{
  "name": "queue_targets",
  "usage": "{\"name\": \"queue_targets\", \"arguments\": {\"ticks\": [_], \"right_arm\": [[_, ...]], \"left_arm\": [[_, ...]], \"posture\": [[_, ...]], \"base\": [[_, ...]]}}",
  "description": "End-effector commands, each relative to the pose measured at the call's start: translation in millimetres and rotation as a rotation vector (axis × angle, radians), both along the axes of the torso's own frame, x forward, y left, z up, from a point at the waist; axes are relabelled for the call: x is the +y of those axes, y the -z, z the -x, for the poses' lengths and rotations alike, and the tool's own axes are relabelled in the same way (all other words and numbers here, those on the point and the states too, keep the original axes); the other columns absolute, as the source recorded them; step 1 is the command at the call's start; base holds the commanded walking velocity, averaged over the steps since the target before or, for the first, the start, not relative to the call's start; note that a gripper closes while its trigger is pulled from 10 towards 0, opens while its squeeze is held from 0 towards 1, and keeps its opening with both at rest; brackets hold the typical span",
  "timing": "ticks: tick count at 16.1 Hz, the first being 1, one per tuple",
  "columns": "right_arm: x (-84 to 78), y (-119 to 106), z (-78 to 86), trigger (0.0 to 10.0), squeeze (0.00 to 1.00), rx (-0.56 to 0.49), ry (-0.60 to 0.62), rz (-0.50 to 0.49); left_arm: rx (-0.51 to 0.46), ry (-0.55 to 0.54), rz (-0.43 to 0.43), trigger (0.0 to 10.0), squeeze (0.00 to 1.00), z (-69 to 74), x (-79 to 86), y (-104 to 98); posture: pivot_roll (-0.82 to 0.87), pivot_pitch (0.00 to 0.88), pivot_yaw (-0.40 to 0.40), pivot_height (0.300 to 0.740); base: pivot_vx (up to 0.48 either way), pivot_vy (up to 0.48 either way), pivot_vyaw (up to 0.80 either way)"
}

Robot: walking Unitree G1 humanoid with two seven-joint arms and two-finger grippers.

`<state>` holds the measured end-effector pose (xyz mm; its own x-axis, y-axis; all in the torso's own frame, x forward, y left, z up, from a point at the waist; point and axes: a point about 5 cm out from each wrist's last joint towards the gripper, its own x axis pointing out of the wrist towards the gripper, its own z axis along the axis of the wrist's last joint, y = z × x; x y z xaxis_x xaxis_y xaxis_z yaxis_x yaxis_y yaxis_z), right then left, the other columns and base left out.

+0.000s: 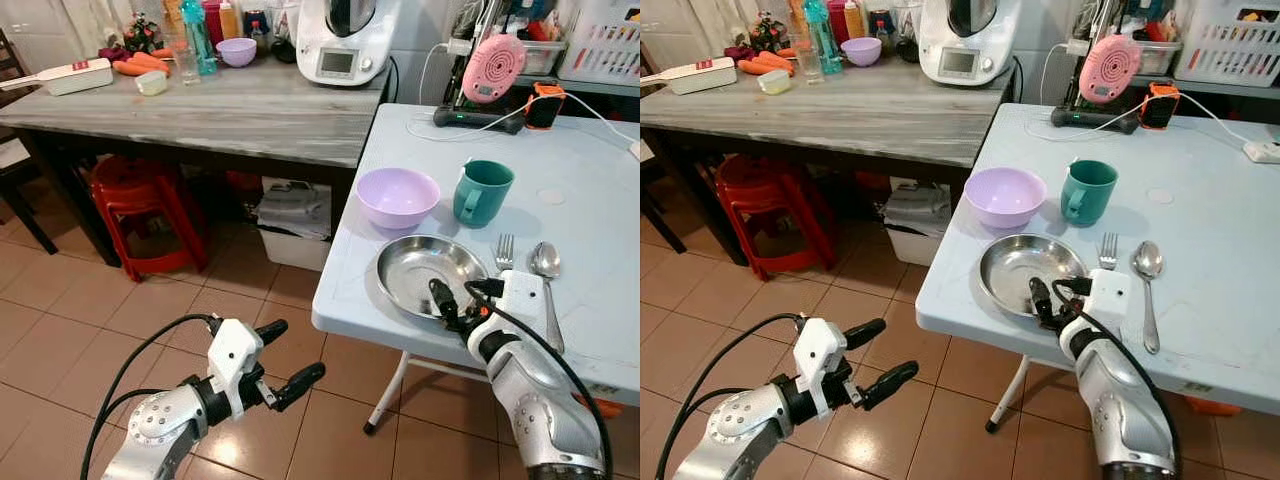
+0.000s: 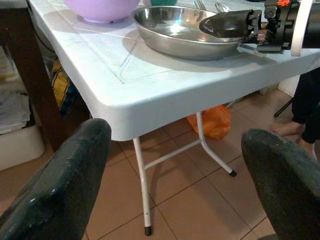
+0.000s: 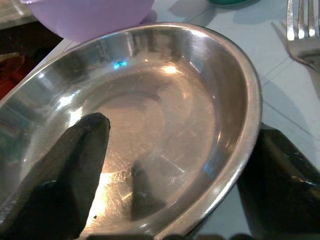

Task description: Setting the table

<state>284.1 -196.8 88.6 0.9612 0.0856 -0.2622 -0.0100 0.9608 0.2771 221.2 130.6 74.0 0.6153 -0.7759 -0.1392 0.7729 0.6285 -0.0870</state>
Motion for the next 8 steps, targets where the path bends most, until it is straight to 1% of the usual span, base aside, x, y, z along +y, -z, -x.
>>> {"name": "queue_targets", "arguments": {"ticks": [1, 5, 8], "right_arm": [[4.3, 2.1, -2.2, 0.0, 0.00, 0.024, -0.023, -0.037], [2.2, 5.5, -1.4, 0.0, 0.00, 0.060, -0.017, -0.061], [1.3, 7.3, -1.9, 0.0, 0.00, 0.082, 0.006, -0.099]], "left_arm": [[-0.010, -0.001, -0.018, 10.0, 0.00, -1.0, 1.8, -2.6], [-0.017, 0.002, -0.014, 10.0, 0.00, -0.4, 2.2, -3.6], [-0.025, 0.029, 0.001, 10.0, 0.00, 0.1, 0.2, -5.3]], "posture": [[0.02, 0.032, 0.036, 0.740], [0.02, 0.023, 0.032, 0.740], [0.02, 0.016, 0.028, 0.740]], "base": [[0.000, 0.000, 0.00], [0.000, 0.000, 0.00], [0.000, 0.000, 0.00]]}}
